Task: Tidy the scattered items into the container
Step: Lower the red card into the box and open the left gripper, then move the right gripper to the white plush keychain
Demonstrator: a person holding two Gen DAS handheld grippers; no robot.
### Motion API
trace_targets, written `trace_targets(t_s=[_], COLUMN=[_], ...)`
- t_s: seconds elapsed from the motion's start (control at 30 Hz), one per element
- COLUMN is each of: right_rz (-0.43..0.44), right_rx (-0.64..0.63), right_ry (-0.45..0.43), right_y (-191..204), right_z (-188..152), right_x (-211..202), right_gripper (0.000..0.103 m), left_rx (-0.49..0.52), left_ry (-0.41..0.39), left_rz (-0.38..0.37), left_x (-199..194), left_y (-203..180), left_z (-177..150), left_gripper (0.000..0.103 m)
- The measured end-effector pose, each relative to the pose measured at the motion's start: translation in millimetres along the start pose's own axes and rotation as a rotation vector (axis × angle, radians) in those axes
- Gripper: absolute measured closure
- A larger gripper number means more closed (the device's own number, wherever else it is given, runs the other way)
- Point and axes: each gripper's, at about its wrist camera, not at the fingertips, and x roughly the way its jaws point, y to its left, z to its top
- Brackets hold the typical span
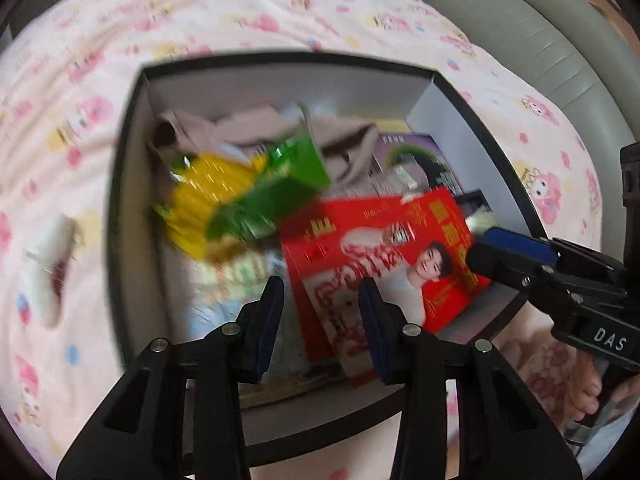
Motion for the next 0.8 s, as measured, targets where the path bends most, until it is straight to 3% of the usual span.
trace_targets(t_s=[0.3,0.5,0.63,0.8], right_rz=[-0.037,-0.027,0.054,0.17], right_rx=[-0.091,-0.137,-0.193,-0.274], right_ry=[-0.068,-0.087,-0.075,-0.032], right_y=[41,77,117,178], right_z=[-14,-33,-36,-29], right_x=[-25,-36,-35,-11], right_gripper=[0.066,0.066,0.066,0.066], left_rx=[0.058,0.043,-0.036,-0.265], left_ry=[-0.154,-0.208,-0.218,-0.157], left_rz=[0.024,0.044,0.097,0.166], left_x=[-61,-108,-138,-151], left_y=[-26,-12,22,103], left_z=[-26,-46,-63,-75], left_gripper=[0.064,0.064,0.059,0.056])
